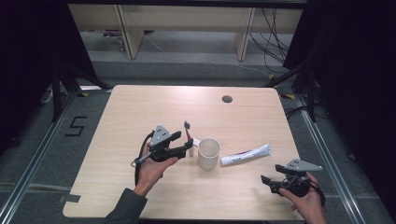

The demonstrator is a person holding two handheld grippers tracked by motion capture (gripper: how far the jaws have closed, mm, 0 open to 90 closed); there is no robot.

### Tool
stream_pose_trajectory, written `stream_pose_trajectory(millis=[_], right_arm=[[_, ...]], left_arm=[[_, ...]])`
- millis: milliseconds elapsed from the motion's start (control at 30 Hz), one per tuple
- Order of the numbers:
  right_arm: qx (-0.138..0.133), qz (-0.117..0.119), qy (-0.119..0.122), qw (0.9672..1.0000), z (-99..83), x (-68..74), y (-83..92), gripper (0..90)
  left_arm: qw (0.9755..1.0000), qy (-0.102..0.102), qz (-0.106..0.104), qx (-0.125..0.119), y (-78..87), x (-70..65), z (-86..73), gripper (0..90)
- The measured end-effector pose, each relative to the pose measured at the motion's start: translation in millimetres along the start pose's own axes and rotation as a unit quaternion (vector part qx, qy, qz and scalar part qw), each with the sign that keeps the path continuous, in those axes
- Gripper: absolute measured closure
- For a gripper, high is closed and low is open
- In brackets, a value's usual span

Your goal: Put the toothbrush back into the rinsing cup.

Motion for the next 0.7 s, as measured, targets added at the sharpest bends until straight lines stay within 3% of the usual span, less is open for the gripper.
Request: stream_pose_trajectory(millis=[400, 533, 567, 700], right_arm=[[0.001, -0.002, -0.007, 1.0, -0.3, -0.3, -0.3, 22.6], [-0.003, -0.003, 0.0, 1.0, 0.2, -1.6, -0.3, 22.6], [-0.006, -0.003, 0.011, 0.9999, 0.7, -3.5, -0.6, 22.6], [-0.007, -0.003, 0.009, 0.9999, 0.9, -3.6, -0.4, 22.6]], left_arm=[[0.9998, 0.004, 0.003, 0.017, 22.8, 4.3, -9.7, 36.4], [0.9997, 0.003, 0.002, 0.022, 28.7, 4.1, -12.6, 36.0], [0.9997, 0.004, 0.001, 0.023, 29.7, 3.9, -13.3, 35.8], [0.9996, 0.0, 0.003, 0.028, 33.8, 3.9, -17.0, 34.6]])
Point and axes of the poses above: each handheld gripper's, and its own axes: y roughly backward along the jaws, z roughly out of its top, x roughly to its left, the point moved 5 cm from there along -y, roughly forward along the jaws, and after that the axes turned 9 degrees about -x, right-handed, at the moved point
